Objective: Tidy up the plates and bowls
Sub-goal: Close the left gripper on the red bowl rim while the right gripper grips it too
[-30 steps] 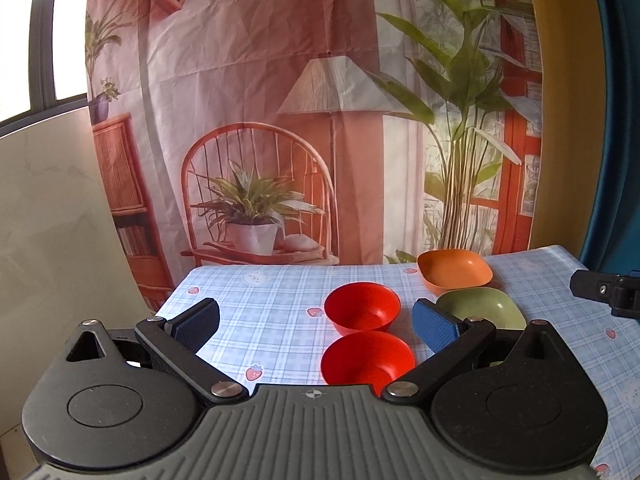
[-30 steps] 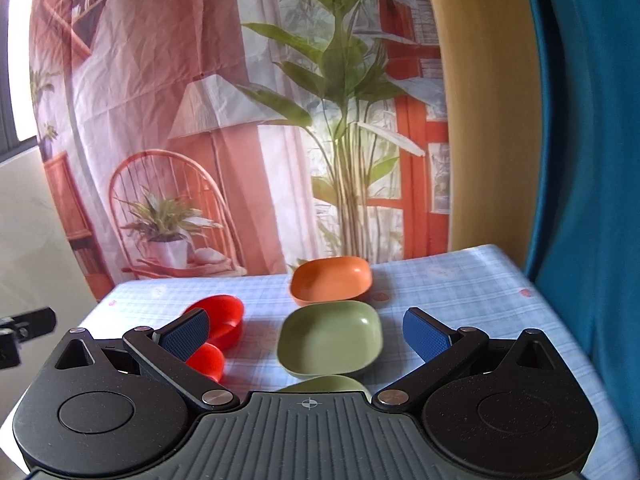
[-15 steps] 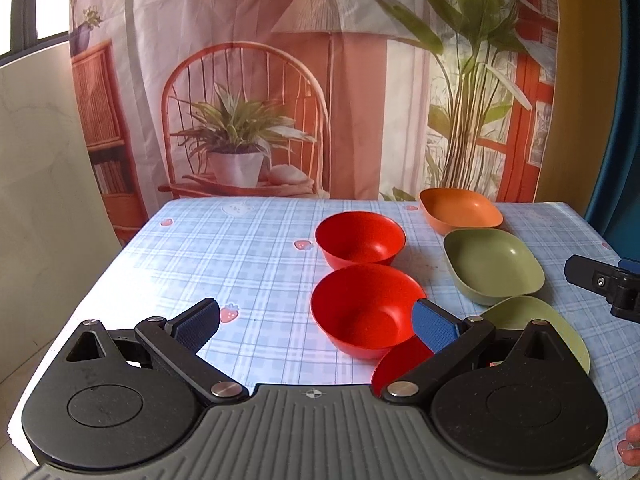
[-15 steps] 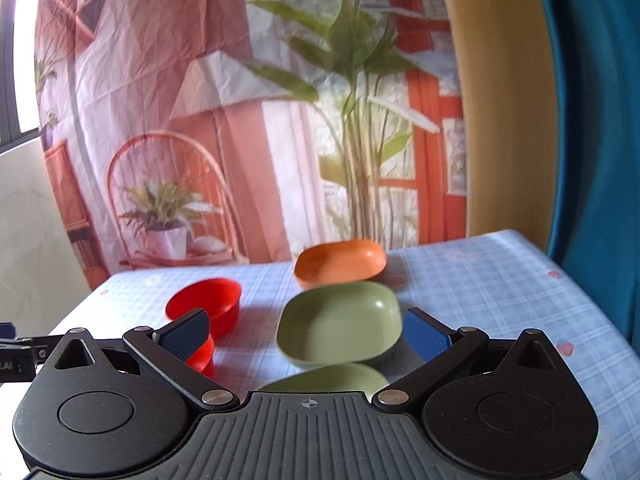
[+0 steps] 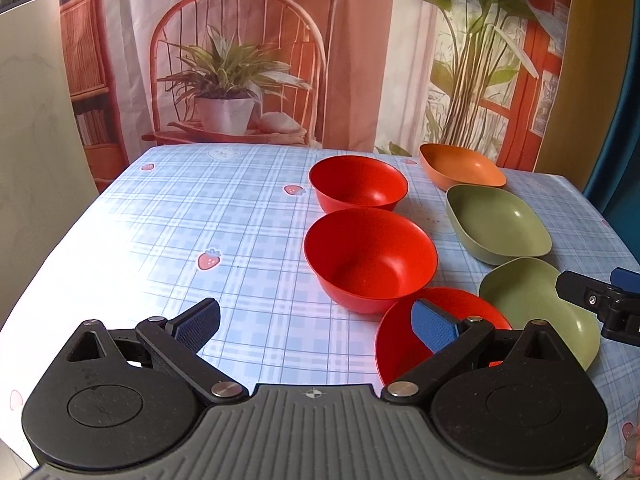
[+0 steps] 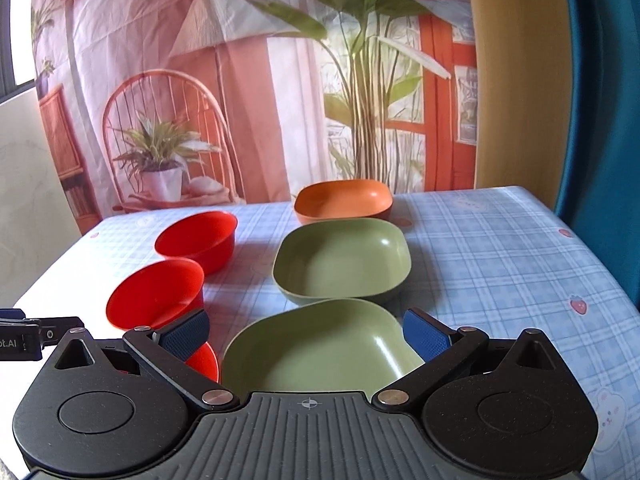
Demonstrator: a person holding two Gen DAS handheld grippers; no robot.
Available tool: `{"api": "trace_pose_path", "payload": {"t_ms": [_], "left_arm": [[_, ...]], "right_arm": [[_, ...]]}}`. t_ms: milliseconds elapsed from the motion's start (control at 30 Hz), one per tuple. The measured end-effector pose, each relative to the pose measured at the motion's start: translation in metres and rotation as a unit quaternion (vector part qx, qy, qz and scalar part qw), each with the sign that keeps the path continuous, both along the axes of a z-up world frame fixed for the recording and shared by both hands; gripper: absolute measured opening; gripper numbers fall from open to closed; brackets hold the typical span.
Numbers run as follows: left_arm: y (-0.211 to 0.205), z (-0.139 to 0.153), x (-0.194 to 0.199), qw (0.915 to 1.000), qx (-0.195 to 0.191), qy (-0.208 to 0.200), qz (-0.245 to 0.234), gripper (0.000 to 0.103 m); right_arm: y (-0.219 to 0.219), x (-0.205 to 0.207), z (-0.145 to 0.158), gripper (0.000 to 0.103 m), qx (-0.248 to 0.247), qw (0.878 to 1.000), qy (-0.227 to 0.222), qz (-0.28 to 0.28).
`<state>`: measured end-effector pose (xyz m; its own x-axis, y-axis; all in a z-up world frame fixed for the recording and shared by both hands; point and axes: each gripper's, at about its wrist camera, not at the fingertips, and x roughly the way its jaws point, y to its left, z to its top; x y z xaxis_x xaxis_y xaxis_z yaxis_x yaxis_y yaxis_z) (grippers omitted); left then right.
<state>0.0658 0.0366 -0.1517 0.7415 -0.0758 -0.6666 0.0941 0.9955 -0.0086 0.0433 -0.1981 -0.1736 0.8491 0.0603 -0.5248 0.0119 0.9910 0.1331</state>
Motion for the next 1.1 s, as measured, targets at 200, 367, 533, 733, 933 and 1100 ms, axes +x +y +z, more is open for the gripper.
{"api": "trace_pose_path", "payload": {"t_ms": [200, 367, 533, 733, 933, 1100], "left_arm": [[0.0, -0.006, 0.002, 0.9999, -0.002, 0.015, 0.0, 0.1], [-0.002, -0.01, 0.003, 0.9997, -0.006, 0.023, -0.002, 0.096], [-0.002, -0.014, 0.003, 0.9993, -0.012, 0.035, -0.006, 0.093], [0.001, -0.019, 0.002, 0.9983, -0.033, 0.047, -0.008, 0.087], [0.001, -0.023, 0.004, 0.9972, -0.047, 0.057, -0.013, 0.079], [-0.002, -0.023, 0.003, 0.9964, -0.053, 0.06, -0.026, 0.055]], "right_arm": [[0.007, 0.002, -0.005, 0.103, -0.02, 1.0, 0.013, 0.011], [0.008, 0.003, -0.007, 0.101, -0.023, 0.999, 0.02, 0.018], [0.01, 0.004, -0.011, 0.098, -0.027, 0.999, 0.026, 0.026], [0.013, 0.005, -0.015, 0.087, -0.03, 0.998, 0.033, 0.036], [0.02, 0.006, -0.016, 0.079, -0.034, 0.998, 0.035, 0.048], [0.022, 0.006, -0.015, 0.07, -0.03, 0.997, 0.036, 0.061]]}}
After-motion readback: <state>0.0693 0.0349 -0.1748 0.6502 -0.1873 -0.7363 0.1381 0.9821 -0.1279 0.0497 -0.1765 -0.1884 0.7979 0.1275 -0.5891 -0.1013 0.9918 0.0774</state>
